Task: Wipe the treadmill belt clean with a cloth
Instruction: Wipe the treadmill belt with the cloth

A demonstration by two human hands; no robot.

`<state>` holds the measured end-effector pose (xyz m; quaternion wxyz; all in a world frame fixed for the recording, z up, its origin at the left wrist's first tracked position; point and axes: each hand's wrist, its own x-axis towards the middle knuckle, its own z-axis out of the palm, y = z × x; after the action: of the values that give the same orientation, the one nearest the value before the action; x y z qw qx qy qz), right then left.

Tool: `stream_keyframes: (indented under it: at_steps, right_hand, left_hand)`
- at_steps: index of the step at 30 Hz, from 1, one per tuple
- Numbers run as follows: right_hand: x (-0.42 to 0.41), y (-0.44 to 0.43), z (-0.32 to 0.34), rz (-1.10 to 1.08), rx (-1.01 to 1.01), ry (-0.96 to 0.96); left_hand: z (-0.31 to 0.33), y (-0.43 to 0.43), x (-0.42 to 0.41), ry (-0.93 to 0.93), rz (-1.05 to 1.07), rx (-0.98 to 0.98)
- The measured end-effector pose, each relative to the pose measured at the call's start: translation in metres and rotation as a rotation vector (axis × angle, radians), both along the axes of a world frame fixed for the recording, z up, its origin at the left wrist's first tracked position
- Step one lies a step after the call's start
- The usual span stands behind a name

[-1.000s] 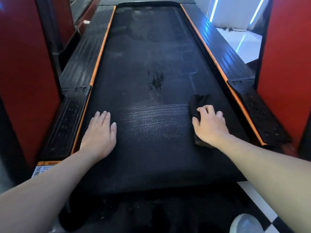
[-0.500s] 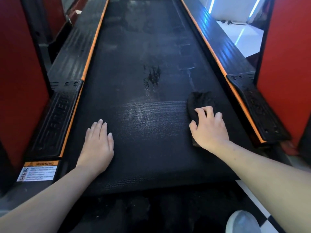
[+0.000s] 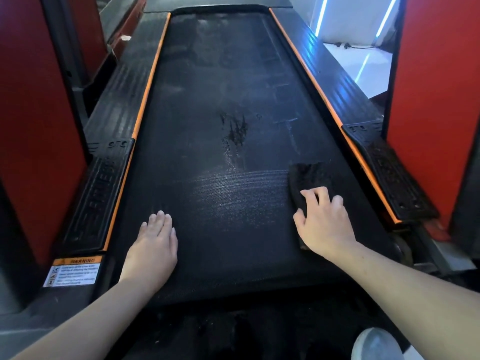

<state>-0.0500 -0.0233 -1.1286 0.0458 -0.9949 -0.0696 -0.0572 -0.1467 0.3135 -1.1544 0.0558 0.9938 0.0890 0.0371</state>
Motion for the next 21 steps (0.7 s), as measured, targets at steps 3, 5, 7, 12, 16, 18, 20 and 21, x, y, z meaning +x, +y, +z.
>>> stream_keyframes:
  at_steps: [3, 5, 7, 12, 16, 18, 20, 21]
  right_hand:
    - [-0.008, -0.001, 0.0, -0.003, 0.006, -0.011]
    - [-0.013, -0.002, 0.0, 0.001, 0.011, -0.018]
    - [-0.017, -0.003, 0.0, 0.004, 0.022, -0.022]
    - [-0.029, -0.006, -0.001, 0.012, 0.031, -0.036]
    - [-0.038, -0.01, 0.0, 0.005, 0.015, -0.011]
    - [-0.042, -0.011, 0.002, 0.008, 0.007, 0.022]
    - [-0.043, -0.011, 0.006, 0.002, 0.032, 0.04]
    - [-0.041, -0.012, 0.008, -0.005, 0.069, 0.046]
  left_hand:
    - [0.0, -0.003, -0.007, -0.002, 0.006, 0.016]
    - [0.0, -0.004, -0.012, -0.003, 0.01, 0.026]
    - [0.0, -0.004, -0.016, 0.006, 0.015, 0.033]
    - [0.004, -0.005, -0.028, 0.03, -0.011, 0.049]
    - [0.004, -0.008, -0.039, -0.02, -0.035, 0.075]
    - [0.005, -0.009, -0.042, -0.027, -0.046, 0.085]
    - [0.01, -0.009, -0.044, -0.01, -0.058, 0.093]
    - [0.013, -0.009, -0.045, 0.004, -0.051, 0.094]
